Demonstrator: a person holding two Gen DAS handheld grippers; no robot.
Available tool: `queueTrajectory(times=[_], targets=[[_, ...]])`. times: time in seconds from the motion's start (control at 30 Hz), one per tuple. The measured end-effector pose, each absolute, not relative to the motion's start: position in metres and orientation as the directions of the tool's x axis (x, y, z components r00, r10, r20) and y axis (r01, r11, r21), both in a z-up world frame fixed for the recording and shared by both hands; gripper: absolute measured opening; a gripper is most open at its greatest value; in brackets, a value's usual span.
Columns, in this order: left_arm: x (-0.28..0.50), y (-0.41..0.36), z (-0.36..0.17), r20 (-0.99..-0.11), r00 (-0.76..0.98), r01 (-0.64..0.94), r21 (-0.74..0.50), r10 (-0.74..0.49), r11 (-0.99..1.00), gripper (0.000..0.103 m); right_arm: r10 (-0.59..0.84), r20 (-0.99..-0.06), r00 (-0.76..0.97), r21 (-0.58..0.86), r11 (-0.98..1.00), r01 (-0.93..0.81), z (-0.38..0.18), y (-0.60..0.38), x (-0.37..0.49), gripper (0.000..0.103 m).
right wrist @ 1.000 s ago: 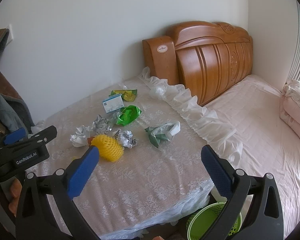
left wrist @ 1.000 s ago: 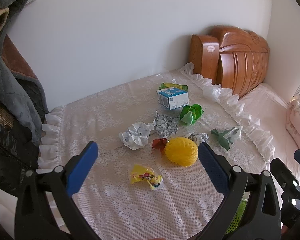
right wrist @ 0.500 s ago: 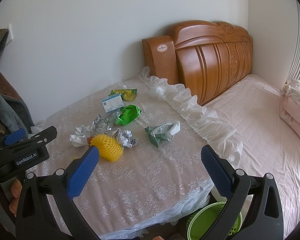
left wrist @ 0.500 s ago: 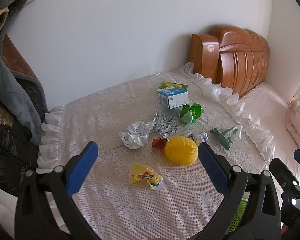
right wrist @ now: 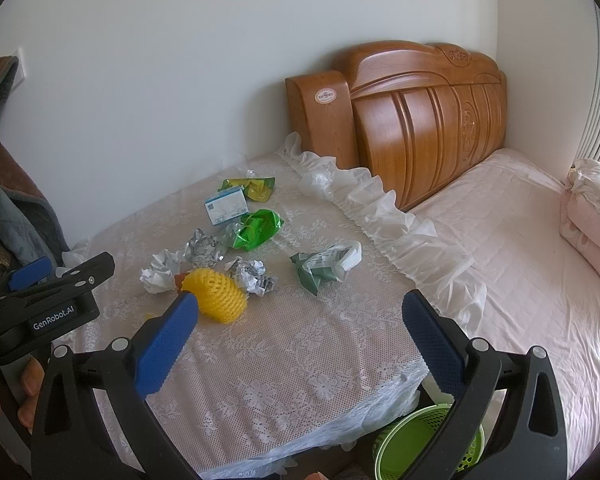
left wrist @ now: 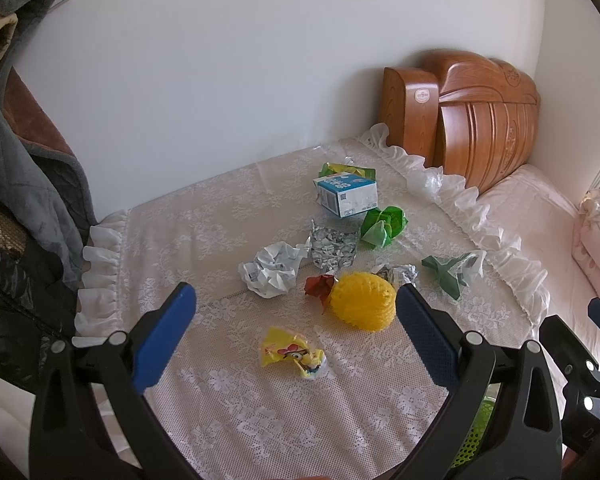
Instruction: Collect trash
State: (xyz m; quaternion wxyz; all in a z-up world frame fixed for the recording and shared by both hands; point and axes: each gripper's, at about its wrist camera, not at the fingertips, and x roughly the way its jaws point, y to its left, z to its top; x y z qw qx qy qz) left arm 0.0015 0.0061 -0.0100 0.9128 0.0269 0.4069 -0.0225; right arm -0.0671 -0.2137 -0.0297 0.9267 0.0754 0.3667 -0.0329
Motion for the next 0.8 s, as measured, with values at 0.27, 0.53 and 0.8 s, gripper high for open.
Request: queueTrajectory(times=[0.27,0.53,0.8], targets=[[0.0021,0.0054,-0.0107,-0.744,0.667,0.062,0.032,-0.018,0.998,0.095,-0.005,-0.685,0.728,0.115,0.987,0.115,-0.0292,-0.2134,-0.0668,0.101],[0.0023,0.0038,-0.0116,-0.747,0.665,0.064,0.033,-0.018,0.997,0.095,-0.003,-0.686,0.728,0.117,0.986,0.115,-0.0289,-0.2133,-0.0662,0.101],[0.0023,-0.0001,-0.014,-0.75,0.662,0.069,0.038,-0.018,0.997,0.095,-0.003,-0.686,0.728,0.118,0.986,0.115,-0.0288,-0.2133,-0.0662,0.101]])
